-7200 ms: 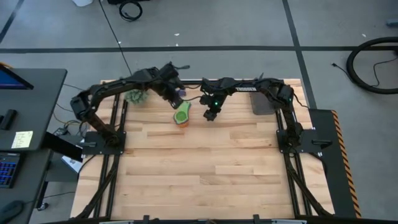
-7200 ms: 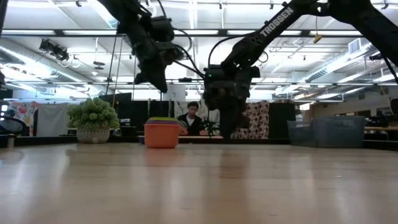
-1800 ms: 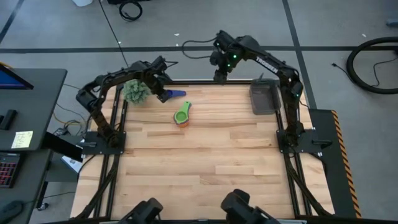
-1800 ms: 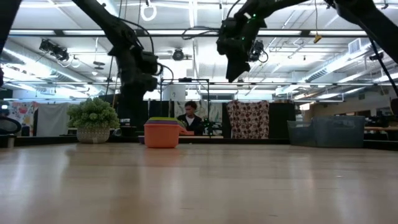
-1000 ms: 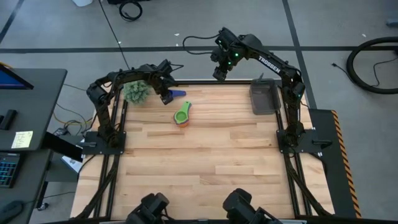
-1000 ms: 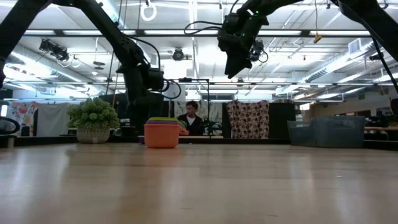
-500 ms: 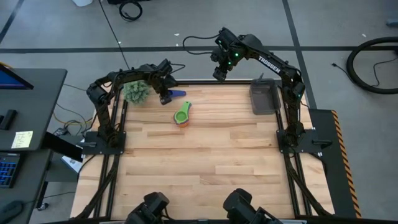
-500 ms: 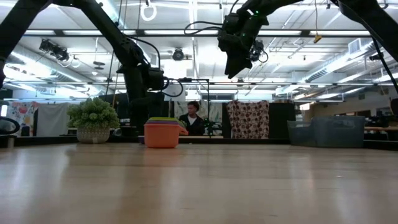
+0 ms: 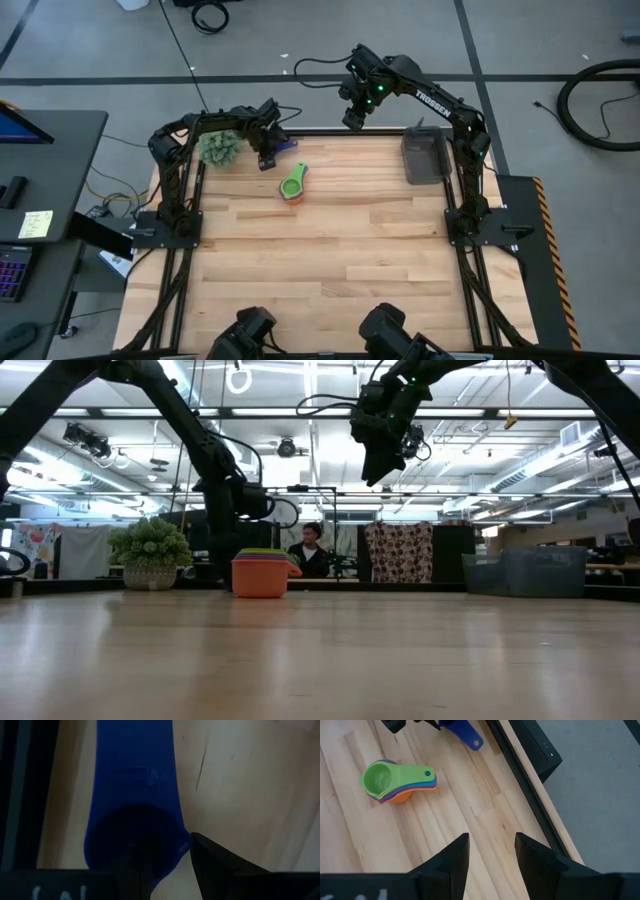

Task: Nest measuring cups in basket
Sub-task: Stack the dark blue measuring cup on top of the green measuring cup

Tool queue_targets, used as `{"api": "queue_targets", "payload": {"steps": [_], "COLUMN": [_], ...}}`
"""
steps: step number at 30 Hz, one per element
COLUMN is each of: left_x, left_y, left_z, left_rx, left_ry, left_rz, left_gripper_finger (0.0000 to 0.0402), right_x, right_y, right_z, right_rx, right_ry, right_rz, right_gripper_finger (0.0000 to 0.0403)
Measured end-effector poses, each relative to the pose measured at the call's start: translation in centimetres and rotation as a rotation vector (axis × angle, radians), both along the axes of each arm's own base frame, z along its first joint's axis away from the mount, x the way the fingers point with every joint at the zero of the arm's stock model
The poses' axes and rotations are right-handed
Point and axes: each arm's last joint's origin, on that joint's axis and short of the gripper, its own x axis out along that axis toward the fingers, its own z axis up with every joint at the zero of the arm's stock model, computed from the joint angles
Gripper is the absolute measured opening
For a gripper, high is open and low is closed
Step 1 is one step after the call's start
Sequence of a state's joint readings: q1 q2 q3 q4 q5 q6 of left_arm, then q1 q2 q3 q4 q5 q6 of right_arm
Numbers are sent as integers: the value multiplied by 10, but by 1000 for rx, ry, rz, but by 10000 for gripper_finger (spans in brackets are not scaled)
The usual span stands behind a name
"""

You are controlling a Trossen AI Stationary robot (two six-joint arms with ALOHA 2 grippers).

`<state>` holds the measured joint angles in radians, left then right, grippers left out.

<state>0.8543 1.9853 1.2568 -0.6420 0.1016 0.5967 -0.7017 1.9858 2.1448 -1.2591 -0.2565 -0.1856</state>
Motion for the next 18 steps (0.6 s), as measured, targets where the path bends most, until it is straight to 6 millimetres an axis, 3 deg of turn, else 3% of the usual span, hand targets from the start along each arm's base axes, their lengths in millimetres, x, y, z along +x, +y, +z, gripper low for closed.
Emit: {"api": "queue_targets", "payload": {"steps": [10,18], "left_x": [0,0], "left_y": [1,2], "left_z": [-1,-1], "left_rx": [44,50], "left_ry": [24,31], "left_rz": [-58,-72], "left_gripper_finger": [119,34], "right_x": [0,0], "right_y": [0,0], "right_z": [0,0], "right_rx": [-25,-27], "right_ry": [5,5], "right_rz": [42,46], "right_gripper_finger": [165,165]}}
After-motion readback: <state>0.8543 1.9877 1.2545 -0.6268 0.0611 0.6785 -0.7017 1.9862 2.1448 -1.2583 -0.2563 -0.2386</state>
